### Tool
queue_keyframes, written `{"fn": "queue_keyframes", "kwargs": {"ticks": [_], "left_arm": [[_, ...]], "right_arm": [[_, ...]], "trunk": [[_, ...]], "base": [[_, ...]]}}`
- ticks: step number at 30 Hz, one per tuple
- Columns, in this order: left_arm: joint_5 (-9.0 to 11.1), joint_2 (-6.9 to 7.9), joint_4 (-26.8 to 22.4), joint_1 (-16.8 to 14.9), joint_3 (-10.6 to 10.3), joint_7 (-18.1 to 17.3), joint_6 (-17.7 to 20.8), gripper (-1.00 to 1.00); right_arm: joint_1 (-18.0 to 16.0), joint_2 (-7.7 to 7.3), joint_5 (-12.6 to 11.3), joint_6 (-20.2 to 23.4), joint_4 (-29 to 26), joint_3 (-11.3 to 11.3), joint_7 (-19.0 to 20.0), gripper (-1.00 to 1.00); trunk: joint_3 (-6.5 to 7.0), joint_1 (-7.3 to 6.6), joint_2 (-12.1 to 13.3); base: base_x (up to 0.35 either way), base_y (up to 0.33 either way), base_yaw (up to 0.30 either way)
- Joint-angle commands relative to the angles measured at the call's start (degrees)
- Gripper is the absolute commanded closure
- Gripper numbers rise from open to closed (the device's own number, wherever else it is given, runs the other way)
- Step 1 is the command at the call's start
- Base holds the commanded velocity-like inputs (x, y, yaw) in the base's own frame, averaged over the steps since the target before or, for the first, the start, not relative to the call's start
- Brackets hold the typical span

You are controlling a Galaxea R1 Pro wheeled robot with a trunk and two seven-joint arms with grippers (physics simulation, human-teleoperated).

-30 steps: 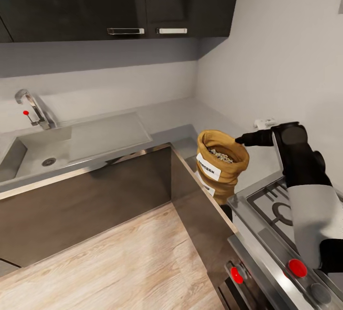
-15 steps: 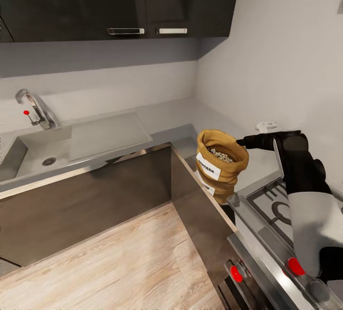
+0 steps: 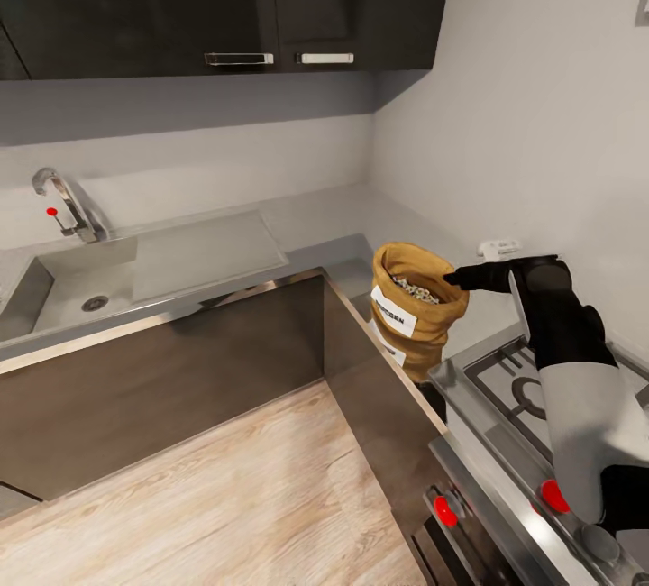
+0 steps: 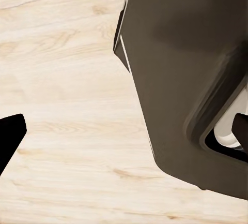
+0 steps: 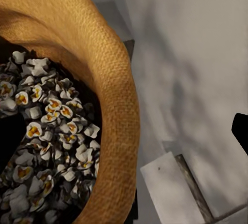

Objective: In the kitchen, take the popcorn bag from the countertop, put it into the microwave, and heat it until the popcorn is cooked so the cooked popcorn ends up inside the bag.

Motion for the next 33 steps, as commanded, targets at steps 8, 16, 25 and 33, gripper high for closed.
{"fn": "queue_keyframes", "kwargs": {"ticks": [8, 16, 25, 33], "left_arm": [[0.2, -0.02, -0.1, 0.0, 0.0, 0.2, -0.1, -1.0], [0.2, -0.06, -0.1, 0.0, 0.0, 0.2, -0.1, -1.0], [0.2, -0.02, -0.1, 0.0, 0.0, 0.2, -0.1, -1.0], [0.2, -0.06, -0.1, 0.0, 0.0, 0.2, -0.1, -1.0]], "right_arm": [[0.0, 0.01, 0.5, -0.2, 0.1, -0.2, 0.6, -1.0], [0.0, 0.01, 0.5, -0.2, 0.2, -0.2, 0.6, -1.0], [0.0, 0.87, 0.4, -2.7, 0.3, -0.3, -1.2, -1.0], [0.4, 1.67, -0.1, -8.9, 2.3, -1.4, -2.5, -1.0]], "trunk": [[-0.06, 0.01, -0.1], [-0.06, 0.01, -0.1], [-0.06, 0.01, -0.1], [-0.06, 0.01, -0.1]], "base": [[0.0, 0.0, 0.0], [-0.072, 0.0, 0.0], [-0.002, 0.0, 0.0], [0.0, 0.0, 0.0]]}}
